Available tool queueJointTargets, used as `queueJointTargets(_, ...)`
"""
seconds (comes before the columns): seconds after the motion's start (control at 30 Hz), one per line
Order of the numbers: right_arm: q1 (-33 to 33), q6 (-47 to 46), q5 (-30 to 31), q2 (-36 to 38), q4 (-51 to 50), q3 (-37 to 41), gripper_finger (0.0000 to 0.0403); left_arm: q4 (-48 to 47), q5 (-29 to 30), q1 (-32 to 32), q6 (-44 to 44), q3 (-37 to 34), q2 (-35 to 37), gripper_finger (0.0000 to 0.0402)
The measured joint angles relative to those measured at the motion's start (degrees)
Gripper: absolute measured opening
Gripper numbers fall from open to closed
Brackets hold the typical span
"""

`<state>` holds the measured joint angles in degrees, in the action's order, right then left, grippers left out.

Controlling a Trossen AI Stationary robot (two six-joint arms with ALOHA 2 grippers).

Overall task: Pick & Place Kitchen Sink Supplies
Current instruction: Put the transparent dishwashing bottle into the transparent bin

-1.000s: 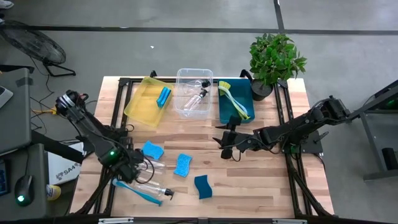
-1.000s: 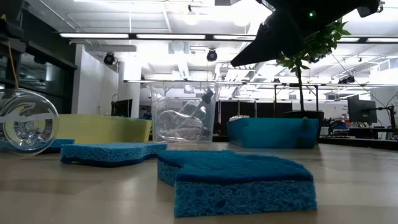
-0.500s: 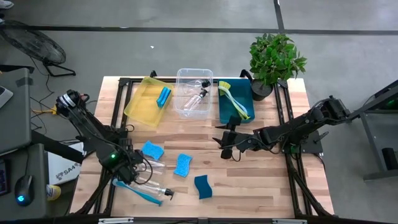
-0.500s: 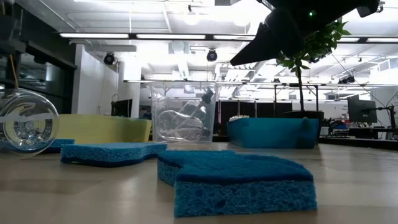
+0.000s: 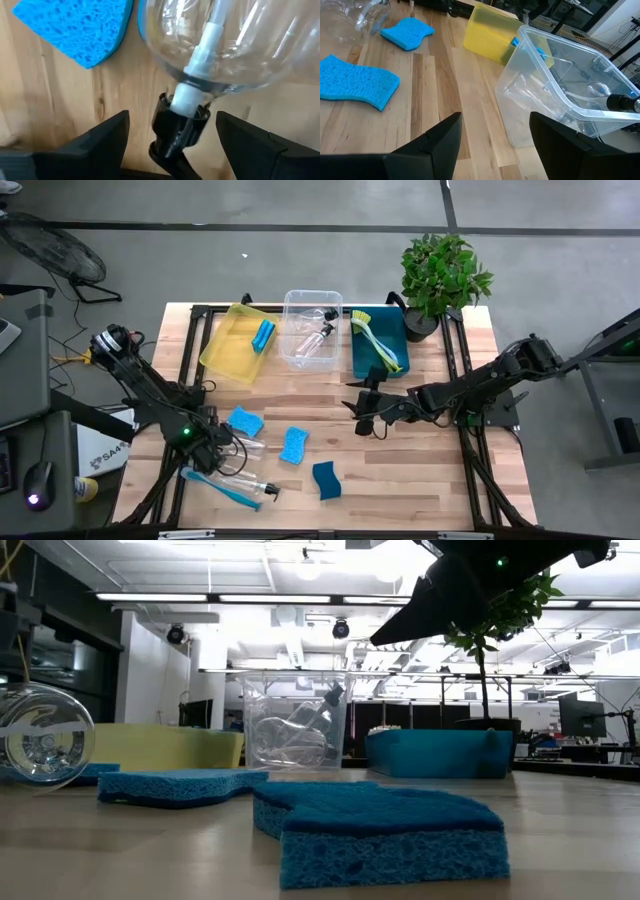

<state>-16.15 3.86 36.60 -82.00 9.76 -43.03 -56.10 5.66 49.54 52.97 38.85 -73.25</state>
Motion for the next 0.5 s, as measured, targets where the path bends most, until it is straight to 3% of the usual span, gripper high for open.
queueJointTargets(0.27,0.0,0.0,0.0,0.0,0.0,0.0,0.0227,1.2,4.8,0.0,0.0,-0.3,0.0,0.0283)
queueJointTargets(0.5,0.0,-0.4,0.0,0.0,0.0,0.0,0.0227,1.5,2.1,0.0,0.0,-0.3,0.0,0.0223)
